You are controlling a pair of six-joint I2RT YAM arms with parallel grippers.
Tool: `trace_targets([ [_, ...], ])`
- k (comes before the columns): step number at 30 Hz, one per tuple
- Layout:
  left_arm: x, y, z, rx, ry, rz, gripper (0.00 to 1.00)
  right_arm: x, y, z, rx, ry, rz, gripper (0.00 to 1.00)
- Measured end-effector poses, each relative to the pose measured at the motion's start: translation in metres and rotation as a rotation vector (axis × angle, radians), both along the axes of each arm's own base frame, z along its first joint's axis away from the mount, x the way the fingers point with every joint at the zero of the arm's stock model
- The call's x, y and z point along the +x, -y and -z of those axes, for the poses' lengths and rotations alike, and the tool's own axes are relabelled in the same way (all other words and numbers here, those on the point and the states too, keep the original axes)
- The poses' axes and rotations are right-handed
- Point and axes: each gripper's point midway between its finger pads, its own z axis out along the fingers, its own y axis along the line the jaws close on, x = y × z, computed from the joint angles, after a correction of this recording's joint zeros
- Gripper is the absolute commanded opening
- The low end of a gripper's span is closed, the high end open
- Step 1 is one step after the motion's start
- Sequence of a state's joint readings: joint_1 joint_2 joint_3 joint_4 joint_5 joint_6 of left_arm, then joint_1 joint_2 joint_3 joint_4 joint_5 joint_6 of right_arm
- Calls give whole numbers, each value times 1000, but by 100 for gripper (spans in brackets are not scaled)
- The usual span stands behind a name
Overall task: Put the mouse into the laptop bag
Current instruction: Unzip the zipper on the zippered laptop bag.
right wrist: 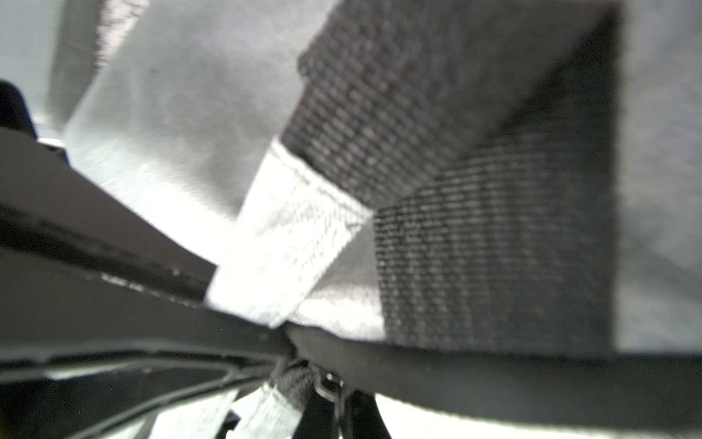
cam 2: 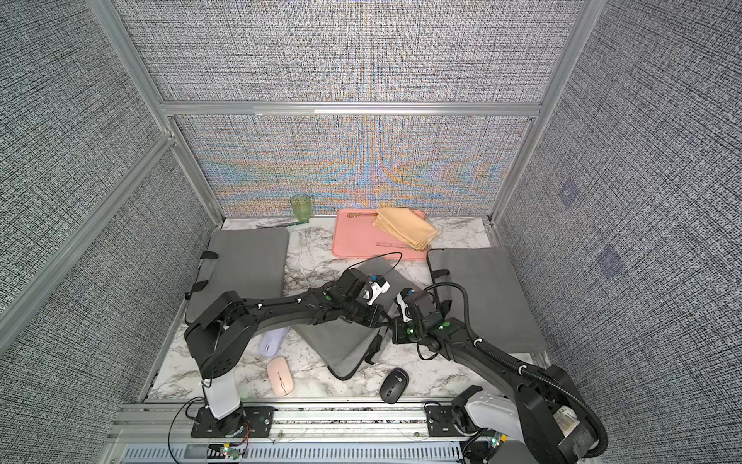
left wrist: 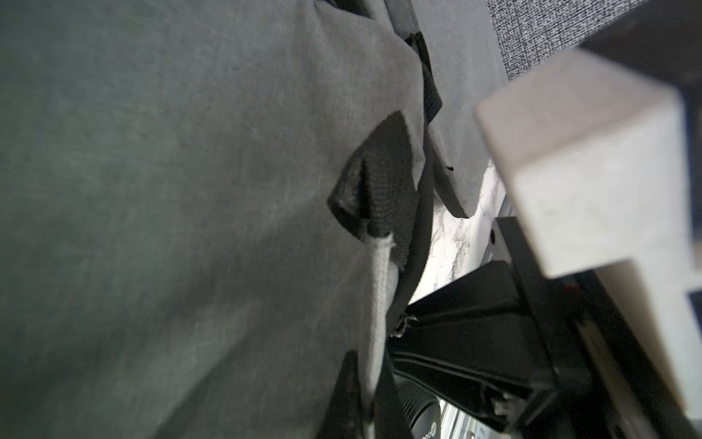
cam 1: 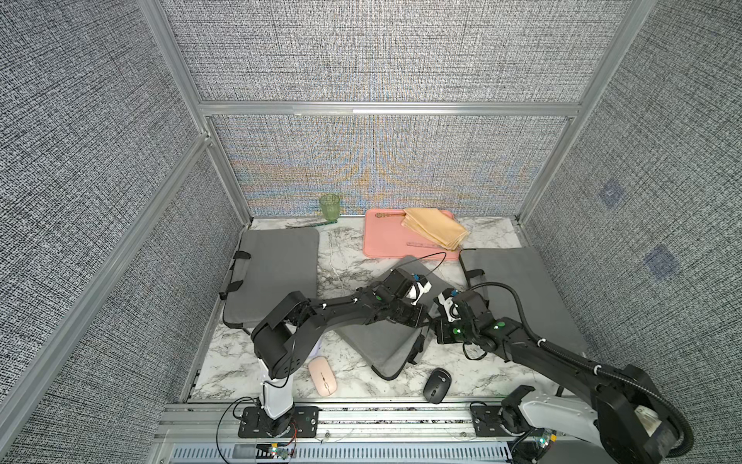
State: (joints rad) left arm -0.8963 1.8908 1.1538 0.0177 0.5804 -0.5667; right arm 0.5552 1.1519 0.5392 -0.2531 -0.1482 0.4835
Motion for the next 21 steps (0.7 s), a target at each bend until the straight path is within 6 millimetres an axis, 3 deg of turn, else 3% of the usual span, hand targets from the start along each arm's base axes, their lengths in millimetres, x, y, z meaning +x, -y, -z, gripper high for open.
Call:
trace_targets([
  [2,6,3,-2,-25,-1,-16,24,-4,8,6,-37,-21,20,0],
  [5,17,4,-12,-63,26,-41,0,-9,16,14,-83,-57,40,0],
  [12,15,4,-31,-108,74,-30,0,-6,16,19,-105,-88,46,0],
  [13,16,3,-30,-106,72,-33,7,-6,16,20,-106,-90,45,0],
  [14,16,3,-28,-103,69,-33,29,-5,15,19,-105,-90,46,0],
  [15,16,4,-26,-100,67,-31,45,-5,15,18,-102,-87,45,0],
  [17,13,4,-23,-92,56,-31,57,-5,14,16,-95,-81,45,0],
  [21,7,2,-17,-73,45,-21,62,-4,11,7,-56,-54,49,0],
])
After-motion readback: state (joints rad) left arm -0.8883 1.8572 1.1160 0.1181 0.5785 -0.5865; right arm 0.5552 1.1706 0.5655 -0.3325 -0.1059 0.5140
